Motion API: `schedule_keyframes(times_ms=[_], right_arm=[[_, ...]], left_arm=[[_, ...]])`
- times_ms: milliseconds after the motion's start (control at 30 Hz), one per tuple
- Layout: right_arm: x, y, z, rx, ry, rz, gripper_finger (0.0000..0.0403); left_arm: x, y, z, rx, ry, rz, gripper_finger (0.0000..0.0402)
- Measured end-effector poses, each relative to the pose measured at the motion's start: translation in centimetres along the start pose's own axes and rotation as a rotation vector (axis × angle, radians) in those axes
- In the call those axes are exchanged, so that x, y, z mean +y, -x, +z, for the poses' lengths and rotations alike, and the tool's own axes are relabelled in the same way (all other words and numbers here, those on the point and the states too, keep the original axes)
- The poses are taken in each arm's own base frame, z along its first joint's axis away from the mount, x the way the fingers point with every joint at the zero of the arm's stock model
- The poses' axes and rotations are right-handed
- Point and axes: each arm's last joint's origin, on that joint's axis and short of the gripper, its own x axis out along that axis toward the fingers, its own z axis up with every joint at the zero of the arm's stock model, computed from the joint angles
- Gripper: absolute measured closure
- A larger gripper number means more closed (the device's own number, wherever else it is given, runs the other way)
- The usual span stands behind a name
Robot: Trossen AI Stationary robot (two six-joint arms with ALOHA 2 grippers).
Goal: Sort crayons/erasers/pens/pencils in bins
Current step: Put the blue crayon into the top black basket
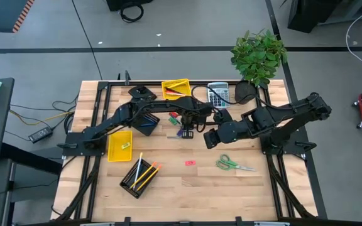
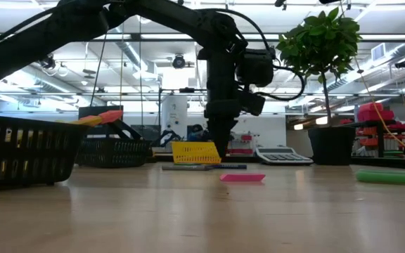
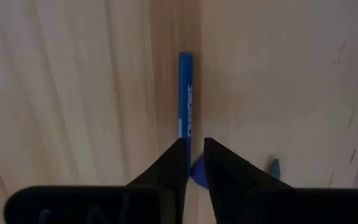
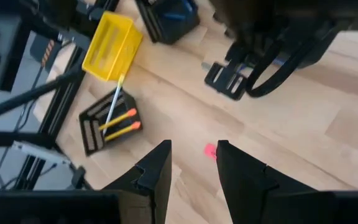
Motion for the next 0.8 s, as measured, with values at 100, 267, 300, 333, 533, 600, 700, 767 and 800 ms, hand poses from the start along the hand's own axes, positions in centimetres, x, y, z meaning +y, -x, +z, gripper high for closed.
schedule_keyframes(times_ms=[100,267,300,333,533,600,700,767,800], right_arm=[[0.0,0.0,0.0,0.009,0.021,0.002,0.027],[0.0,0.0,0.0,-0.003,0.028,-0.002,0.027],[0.0,0.0,0.0,-0.002,0.028,0.0,0.027],[0.0,0.1,-0.2,-0.002,0.036,0.001,0.027],[0.2,0.4,-1.0,-0.027,0.127,0.003,0.027],[0.3,0.5,-1.3,-0.023,0.163,0.007,0.027],[0.5,0.8,-2.0,-0.009,0.203,0.02,0.027],[0.5,1.0,-2.5,0.0,0.213,0.028,0.027],[0.5,1.1,-2.7,0.004,0.219,0.027,0.027]], left_arm=[[-0.2,0.0,0.4,-0.03,-0.056,0.009,0.0328],[-0.2,-0.2,0.5,-0.037,-0.064,0.011,0.0294],[-0.3,-0.3,0.3,-0.014,-0.046,0.004,0.0287],[-0.3,-0.4,0.1,0.005,-0.038,-0.003,0.0278],[0.2,-0.4,0.1,-0.017,-0.054,-0.064,0.023],[0.5,-0.6,0.2,-0.035,-0.038,-0.064,0.0218],[0.7,-1.1,0.3,-0.044,-0.025,-0.068,0.0208],[0.8,-1.5,0.5,-0.048,-0.043,-0.067,0.0204],[0.7,-1.7,0.5,-0.044,-0.047,-0.068,0.0203]])
